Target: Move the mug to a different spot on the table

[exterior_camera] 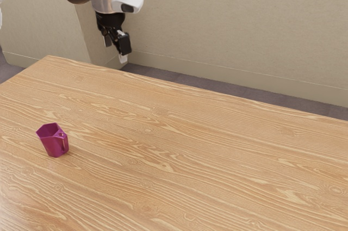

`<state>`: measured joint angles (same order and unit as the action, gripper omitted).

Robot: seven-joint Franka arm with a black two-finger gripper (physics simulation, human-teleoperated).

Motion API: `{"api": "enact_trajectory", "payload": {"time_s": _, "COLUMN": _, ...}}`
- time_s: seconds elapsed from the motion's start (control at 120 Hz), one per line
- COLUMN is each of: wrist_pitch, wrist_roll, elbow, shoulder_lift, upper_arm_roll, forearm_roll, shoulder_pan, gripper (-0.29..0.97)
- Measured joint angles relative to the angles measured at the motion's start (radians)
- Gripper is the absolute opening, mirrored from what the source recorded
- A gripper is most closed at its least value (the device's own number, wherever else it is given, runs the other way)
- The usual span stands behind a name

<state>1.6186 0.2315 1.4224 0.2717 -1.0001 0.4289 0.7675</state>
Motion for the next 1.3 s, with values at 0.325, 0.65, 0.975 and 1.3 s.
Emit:
{"api": "enact_trajectory", "payload": {"time_s": 0.325, "wrist_pitch": 0.003, "wrist_roll": 0.045, "elbow": 0.089, "shoulder_lift": 0.047, "upper_arm_roll": 0.103, "forearm_roll": -0.016, "shoulder_pan": 0.001, "gripper": 0.68}}
{"api": "enact_trajectory", "payload": {"time_s": 0.65, "wrist_pitch": 0.082, "wrist_roll": -0.074, "elbow": 0.346, "shoulder_lift": -0.087, "upper_arm_roll": 0.177, "forearm_roll": -0.164, "shoulder_pan": 0.053, "gripper": 0.68}}
{"api": "enact_trajectory", "payload": {"time_s": 0.975, "wrist_pitch": 0.333, "wrist_roll": -0.335, "elbow": 0.554, "shoulder_lift": -0.145, "upper_arm_roll": 0.176, "forearm_roll": -0.237, "shoulder_pan": 0.154, "gripper": 0.68}}
{"api": "enact_trajectory", "payload": {"time_s": 1.3, "wrist_pitch": 0.463, "wrist_roll": -0.618, "elbow": 0.671, "shoulder_lift": -0.228, "upper_arm_roll": 0.177, "forearm_roll": -0.245, "shoulder_pan": 0.263, "gripper": 0.68}}
